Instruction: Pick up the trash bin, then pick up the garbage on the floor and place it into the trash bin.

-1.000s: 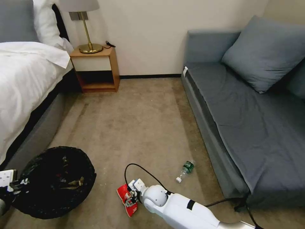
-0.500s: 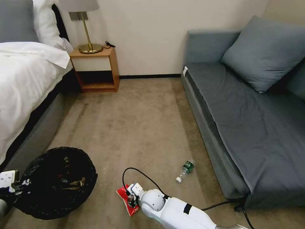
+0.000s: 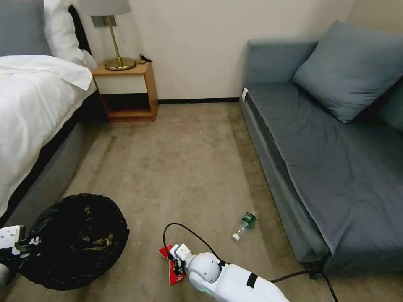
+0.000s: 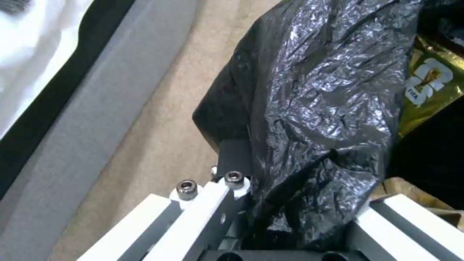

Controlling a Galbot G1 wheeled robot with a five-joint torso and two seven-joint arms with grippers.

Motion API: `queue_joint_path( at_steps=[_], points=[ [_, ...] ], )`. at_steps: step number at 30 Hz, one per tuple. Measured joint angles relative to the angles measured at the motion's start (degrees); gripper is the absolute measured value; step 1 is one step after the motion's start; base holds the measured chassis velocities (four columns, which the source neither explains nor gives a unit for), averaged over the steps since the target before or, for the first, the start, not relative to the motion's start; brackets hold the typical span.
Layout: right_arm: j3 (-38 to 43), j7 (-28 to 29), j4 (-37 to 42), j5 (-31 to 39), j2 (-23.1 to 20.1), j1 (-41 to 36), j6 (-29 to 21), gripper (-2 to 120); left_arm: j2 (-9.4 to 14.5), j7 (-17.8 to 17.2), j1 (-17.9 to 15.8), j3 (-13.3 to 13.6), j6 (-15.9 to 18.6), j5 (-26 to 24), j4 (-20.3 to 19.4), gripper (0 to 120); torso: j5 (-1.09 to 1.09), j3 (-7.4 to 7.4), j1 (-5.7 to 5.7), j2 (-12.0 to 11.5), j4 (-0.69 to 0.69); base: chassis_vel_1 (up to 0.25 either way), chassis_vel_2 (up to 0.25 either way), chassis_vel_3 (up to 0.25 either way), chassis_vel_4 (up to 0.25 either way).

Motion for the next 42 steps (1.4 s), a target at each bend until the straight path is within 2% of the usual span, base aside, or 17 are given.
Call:
queue_joint_path(
  at_steps=[2,5,6,9,10,11,14,18,21,23,26,28,30,32,34,39,42],
  points=[
    [1.51,0.92,1.98,1.27,-0.98,-0.58,-0.16,0,-0.04,-0.01,-0.03,0.00,0.00,0.00,0.07,3,0.00,0.00,0.00,0.00,0.00,0.000,0.000,0.000,0.000],
    [6.60,2.81,9.44,3.61,-5.33,-1.86,0.29,0,-0.04,-0.02,-0.11,0.09,0.00,-0.06,0.29,3,0.00,0.00,0.00,0.00,0.00,0.000,0.000,0.000,0.000],
    [6.60,2.81,9.44,3.61,-5.33,-1.86,0.29,0,-0.04,-0.02,-0.11,0.09,0.00,-0.06,0.29,3,0.00,0.00,0.00,0.00,0.00,0.000,0.000,0.000,0.000],
    [11.71,5.17,15.42,4.45,-7.31,-2.63,2.70,0,0.05,-0.02,-0.36,0.10,0.00,-0.23,0.65,3,0.00,0.00,0.00,0.00,-0.03,0.000,0.000,0.000,0.000],
    [14.12,6.84,19.49,6.77,-7.76,-2.55,4.66,0,0.18,-0.03,-0.45,0.12,0.00,-0.29,0.99,3,0.00,0.00,0.00,0.00,-0.03,0.000,0.000,0.000,0.000],
    [14.12,6.84,19.49,6.77,-7.76,-2.55,4.66,0,0.18,-0.03,-0.45,0.12,0.00,-0.29,0.99,3,0.00,0.00,0.00,0.00,-0.03,0.000,0.000,0.000,0.000],
    [14.09,8.09,27.22,10.92,-9.29,-0.56,8.07,0,0.40,-0.12,-0.46,0.41,0.00,-0.31,1.31,3,0.00,0.00,0.01,0.00,0.00,0.000,0.000,0.000,0.000],
    [9.51,6.87,32.95,11.19,-10.03,3.00,10.81,0,0.22,-0.18,-0.66,0.90,0.00,-0.32,1.16,3,0.00,0.00,0.00,0.00,0.00,0.000,0.000,0.000,0.000],
    [5.22,5.51,34.54,10.50,-9.19,6.28,13.16,0,-0.02,-0.30,-0.73,1.38,0.00,-0.32,1.05,3,0.00,0.00,0.00,0.00,-0.02,0.000,0.000,0.000,0.000],
    [-0.07,3.77,34.39,10.02,-7.28,10.32,15.79,0,-0.16,-0.99,-0.77,1.98,0.00,-0.46,0.99,3,-0.01,0.00,0.01,0.00,0.01,0.000,0.000,0.000,0.000],
    [-3.32,2.80,33.00,9.80,-4.98,12.79,17.31,0,-0.28,-1.58,-0.83,2.22,0.00,-0.63,0.94,3,-0.01,0.00,0.00,0.00,0.01,0.000,0.000,0.000,0.000],
    [-6.49,2.12,30.38,9.32,-1.10,15.06,18.73,0,-0.40,-1.79,-0.83,2.31,0.00,-0.81,0.74,3,-0.02,0.00,0.01,0.00,0.01,0.000,0.000,0.000,0.000],
    [-6.99,2.08,29.82,9.14,-0.30,15.35,18.89,0,-0.43,-1.79,-0.82,2.31,0.00,-0.84,0.69,3,-0.01,0.00,0.00,0.00,0.01,0.000,0.000,0.000,0.000],
    [-9.73,2.08,25.90,7.78,5.17,16.42,19.40,0,-0.61,-1.82,-0.77,2.07,0.00,-1.06,0.42,3,-0.02,0.00,0.00,0.00,0.02,0.000,0.000,0.000,0.000],
    [-10.66,2.21,23.42,6.27,7.79,16.34,19.64,0,-0.78,-1.82,-0.61,1.89,0.00,-1.14,0.20,3,-0.02,0.00,0.00,0.00,0.01,0.000,0.000,0.000,0.000],
    [-11.17,2.25,21.12,4.75,9.26,15.59,19.73,2,-0.92,-1.77,-0.50,1.75,0.00,-1.17,0.06,3,-0.02,0.00,0.00,0.00,0.01,0.000,0.000,0.000,0.000],
    [-11.18,2.23,20.12,3.91,9.40,14.44,19.73,17,-0.94,-1.59,-0.66,1.75,0.00,-1.29,-0.09,3,-0.02,0.00,0.00,0.00,-0.01,0.000,0.000,0.000,0.000]
  ],
)
